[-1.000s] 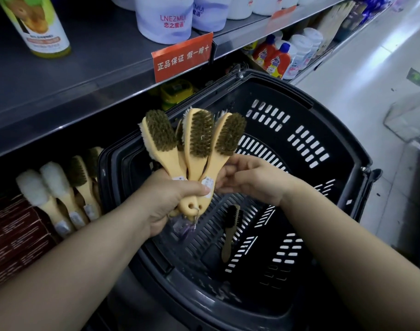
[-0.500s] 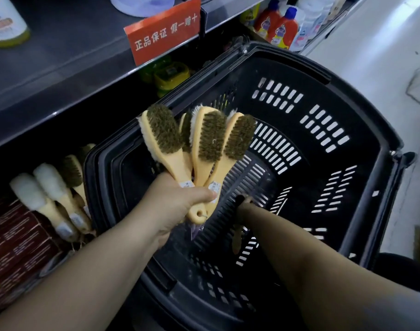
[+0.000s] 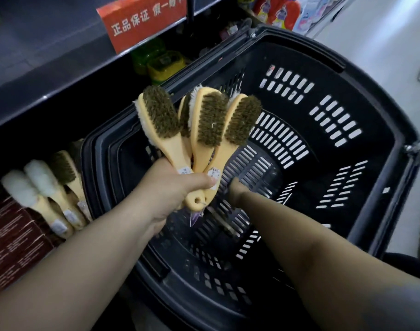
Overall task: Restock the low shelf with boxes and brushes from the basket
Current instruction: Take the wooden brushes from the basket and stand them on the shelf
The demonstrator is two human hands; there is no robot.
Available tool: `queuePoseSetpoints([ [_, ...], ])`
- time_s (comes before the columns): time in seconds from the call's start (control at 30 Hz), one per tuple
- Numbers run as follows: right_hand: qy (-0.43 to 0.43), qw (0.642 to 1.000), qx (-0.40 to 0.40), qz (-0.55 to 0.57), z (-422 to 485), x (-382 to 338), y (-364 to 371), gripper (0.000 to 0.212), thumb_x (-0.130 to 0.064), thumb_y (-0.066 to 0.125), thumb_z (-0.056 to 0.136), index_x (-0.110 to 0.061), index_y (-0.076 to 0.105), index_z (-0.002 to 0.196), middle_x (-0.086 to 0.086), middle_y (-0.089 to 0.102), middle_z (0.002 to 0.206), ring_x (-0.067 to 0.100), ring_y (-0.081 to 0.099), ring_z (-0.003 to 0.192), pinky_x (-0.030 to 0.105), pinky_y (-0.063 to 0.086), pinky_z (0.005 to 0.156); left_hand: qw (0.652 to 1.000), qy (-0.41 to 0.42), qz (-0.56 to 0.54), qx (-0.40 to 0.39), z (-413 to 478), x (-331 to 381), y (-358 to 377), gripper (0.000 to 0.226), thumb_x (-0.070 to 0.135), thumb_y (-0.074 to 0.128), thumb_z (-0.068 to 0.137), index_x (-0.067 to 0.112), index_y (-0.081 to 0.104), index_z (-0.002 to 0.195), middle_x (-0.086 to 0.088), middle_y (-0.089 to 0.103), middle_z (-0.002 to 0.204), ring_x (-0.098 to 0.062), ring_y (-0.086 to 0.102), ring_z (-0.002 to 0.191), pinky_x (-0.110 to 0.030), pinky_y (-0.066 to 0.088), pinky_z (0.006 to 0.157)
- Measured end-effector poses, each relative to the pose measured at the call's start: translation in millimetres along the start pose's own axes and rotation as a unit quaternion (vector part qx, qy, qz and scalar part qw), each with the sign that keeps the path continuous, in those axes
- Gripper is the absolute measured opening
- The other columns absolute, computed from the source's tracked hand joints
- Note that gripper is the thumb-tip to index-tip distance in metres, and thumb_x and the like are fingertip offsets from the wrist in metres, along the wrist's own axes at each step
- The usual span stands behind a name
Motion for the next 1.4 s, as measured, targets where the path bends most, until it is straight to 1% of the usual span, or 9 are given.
queuePoseSetpoints([
  [0.1, -0.034, 0.992, -0.043, -0.114, -3, -7, 1, 0.045, -0.021, 0.054, 0.093, -0.002, 0.043, 0.133, 0.019, 0.049, 0.133, 0.031, 0.049, 0.121, 0.037, 0.039, 0.099, 1.000, 0.013, 0.003, -0.012, 3, 2, 4, 0.021, 0.001, 0.073, 0.072, 0.015, 0.068, 0.087, 0.005, 0.072, 0.066, -0.004, 0.066, 0.054, -0.011, 0.041, 0.039],
  [0.33, -0.102, 0.939, -0.169, -0.281, -6, -2, 74, 0.051, -0.016, 0.051, 0.094, -0.009, 0.037, 0.142, 0.013, 0.041, 0.144, 0.025, 0.042, 0.130, 0.034, 0.033, 0.109, 1.000, 0.006, -0.006, -0.012, 3, 2, 10, 0.024, 0.003, 0.074, 0.071, 0.013, 0.068, 0.092, -0.002, 0.074, 0.080, -0.011, 0.069, 0.065, -0.017, 0.045, 0.045],
  [0.47, -0.106, 0.931, -0.155, -0.312, -10, -3, 96, 0.066, -0.014, 0.049, 0.094, -0.008, 0.013, 0.149, 0.012, 0.026, 0.153, 0.028, 0.030, 0.139, 0.043, 0.033, 0.108, 1.000, 0.011, -0.014, -0.009, 3, 2, 12, 0.024, 0.000, 0.074, 0.072, 0.011, 0.068, 0.093, -0.002, 0.073, 0.076, -0.007, 0.066, 0.057, -0.012, 0.041, 0.041],
  [0.63, -0.130, 0.925, -0.100, -0.343, -12, -1, 86, 0.058, -0.018, 0.049, 0.094, -0.010, 0.024, 0.145, 0.009, 0.040, 0.145, 0.028, 0.044, 0.129, 0.044, 0.045, 0.098, 0.999, 0.013, -0.015, -0.027, 4, 4, 21, 0.021, -0.001, 0.073, 0.073, 0.013, 0.068, 0.088, 0.000, 0.074, 0.078, -0.007, 0.068, 0.062, -0.016, 0.048, 0.044],
  [0.87, -0.093, 0.979, -0.101, -0.151, -27, -26, -18, 0.033, -0.019, 0.055, 0.092, -0.008, 0.060, 0.122, 0.013, 0.060, 0.124, 0.029, 0.058, 0.111, 0.038, 0.047, 0.094, 1.000, 0.014, -0.002, -0.024, 14, 9, 25, 0.019, -0.002, 0.072, 0.074, 0.013, 0.065, 0.082, 0.009, 0.067, 0.055, 0.001, 0.058, 0.042, -0.008, 0.035, 0.034],
  [1.0, -0.043, 0.991, -0.105, 0.066, -65, -12, -69, 0.018, -0.017, 0.043, 0.099, -0.004, 0.054, 0.098, 0.013, 0.064, 0.092, 0.016, 0.059, 0.061, 0.024, 0.052, 0.052, 0.999, 0.021, -0.012, -0.031, 20, 16, 34, 0.017, -0.001, 0.071, 0.075, 0.013, 0.063, 0.080, 0.010, 0.064, 0.050, 0.001, 0.055, 0.037, -0.007, 0.030, 0.032],
  [1.13, -0.060, 0.944, -0.073, 0.316, -128, 0, -105, 0.022, -0.024, 0.038, 0.100, -0.012, 0.049, 0.085, 0.002, 0.047, 0.065, 0.008, 0.040, 0.043, 0.018, 0.035, 0.038, 0.998, 0.036, -0.039, -0.024, 20, 26, 41, 0.016, 0.001, 0.071, 0.076, 0.014, 0.063, 0.080, 0.007, 0.065, 0.054, -0.001, 0.056, 0.039, -0.007, 0.032, 0.034],
  [1.23, -0.101, 0.894, -0.032, 0.434, -170, -4, -126, 0.027, -0.034, 0.035, 0.098, -0.015, 0.052, 0.089, -0.002, 0.044, 0.056, 0.009, 0.033, 0.041, 0.020, 0.026, 0.042, 0.996, 0.034, -0.073, -0.030, 15, 31, 49, 0.015, 0.005, 0.071, 0.076, 0.014, 0.066, 0.088, -0.005, 0.070, 0.075, -0.017, 0.063, 0.063, -0.019, 0.041, 0.054],
  [1.4, -0.159, 0.816, 0.023, 0.555, -227, -25, -130, 0.023, -0.019, 0.036, 0.098, -0.012, 0.059, 0.097, 0.003, 0.051, 0.074, 0.010, 0.043, 0.055, 0.022, 0.035, 0.051, 0.986, 0.034, -0.158, -0.050, -17, 32, 52, 0.012, 0.003, 0.068, 0.078, 0.009, 0.066, 0.089, 0.000, 0.069, 0.063, -0.010, 0.063, 0.050, -0.016, 0.043, 0.042],
])
Point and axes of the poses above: each hand's wrist, its own z-axis towards the middle knuckle, its own y-axis out of the palm, x = y × z, the point moved 9 cm from there along z, towards the middle knuckle
